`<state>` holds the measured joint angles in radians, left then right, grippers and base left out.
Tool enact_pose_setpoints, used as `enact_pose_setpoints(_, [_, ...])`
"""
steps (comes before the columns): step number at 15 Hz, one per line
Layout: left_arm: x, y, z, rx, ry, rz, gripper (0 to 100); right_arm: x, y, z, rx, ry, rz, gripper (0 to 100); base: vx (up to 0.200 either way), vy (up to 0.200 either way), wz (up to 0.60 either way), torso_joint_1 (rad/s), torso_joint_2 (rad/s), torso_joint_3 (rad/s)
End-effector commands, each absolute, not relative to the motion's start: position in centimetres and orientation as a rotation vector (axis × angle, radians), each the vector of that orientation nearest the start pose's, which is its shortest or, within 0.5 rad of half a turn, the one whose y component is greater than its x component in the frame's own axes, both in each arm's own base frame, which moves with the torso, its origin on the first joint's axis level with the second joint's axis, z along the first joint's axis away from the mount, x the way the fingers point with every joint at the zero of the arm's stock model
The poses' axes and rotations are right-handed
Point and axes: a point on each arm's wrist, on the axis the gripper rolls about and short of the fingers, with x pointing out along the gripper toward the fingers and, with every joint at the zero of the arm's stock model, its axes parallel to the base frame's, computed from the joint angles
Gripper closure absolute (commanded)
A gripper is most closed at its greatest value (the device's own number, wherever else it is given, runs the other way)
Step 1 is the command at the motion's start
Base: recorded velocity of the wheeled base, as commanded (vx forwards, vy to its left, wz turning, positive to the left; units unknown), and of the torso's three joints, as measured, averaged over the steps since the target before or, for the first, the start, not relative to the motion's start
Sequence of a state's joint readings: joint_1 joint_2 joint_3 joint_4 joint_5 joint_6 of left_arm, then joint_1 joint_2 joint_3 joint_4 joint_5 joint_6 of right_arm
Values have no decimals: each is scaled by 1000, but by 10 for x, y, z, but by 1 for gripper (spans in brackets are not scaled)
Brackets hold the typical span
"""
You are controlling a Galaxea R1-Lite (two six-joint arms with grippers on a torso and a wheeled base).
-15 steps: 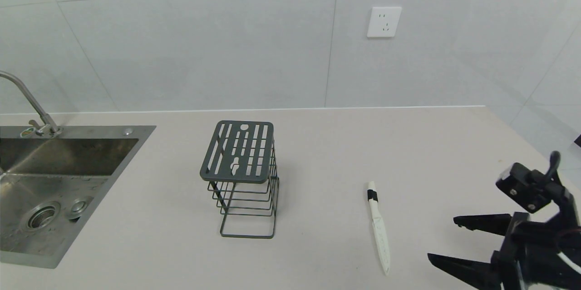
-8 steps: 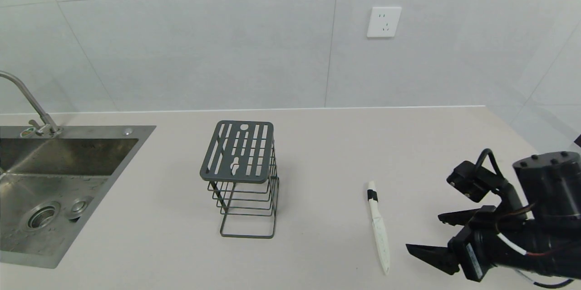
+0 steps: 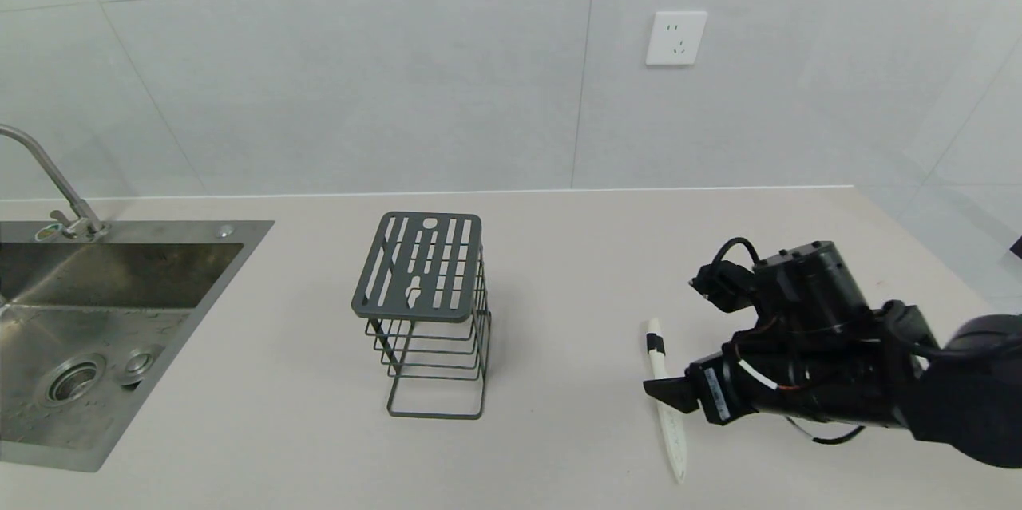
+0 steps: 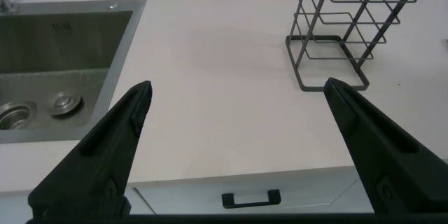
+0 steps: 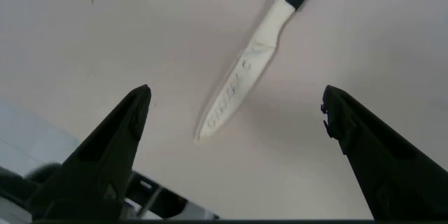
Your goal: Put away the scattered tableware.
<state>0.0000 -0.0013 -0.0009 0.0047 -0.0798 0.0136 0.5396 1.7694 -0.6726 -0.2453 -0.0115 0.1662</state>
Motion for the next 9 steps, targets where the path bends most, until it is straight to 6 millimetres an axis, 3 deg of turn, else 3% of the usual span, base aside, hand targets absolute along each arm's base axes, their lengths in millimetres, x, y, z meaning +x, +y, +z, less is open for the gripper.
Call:
enact_pose_setpoints(1, [-23, -2, 75, 14, 4, -80, 0, 256, 163, 69, -102, 919, 362, 0, 0, 0, 0, 0, 0, 0])
enact_pose_setpoints(4, [-23, -2, 75, 12, 6, -80, 0, 262, 164, 55, -135, 943, 305, 0, 0, 0, 0, 0, 0, 0])
enact_pose_setpoints(9, [-23, -2, 75, 12, 6, -80, 0, 262, 163, 47, -172, 949, 245, 0, 0, 0, 0, 0, 0, 0])
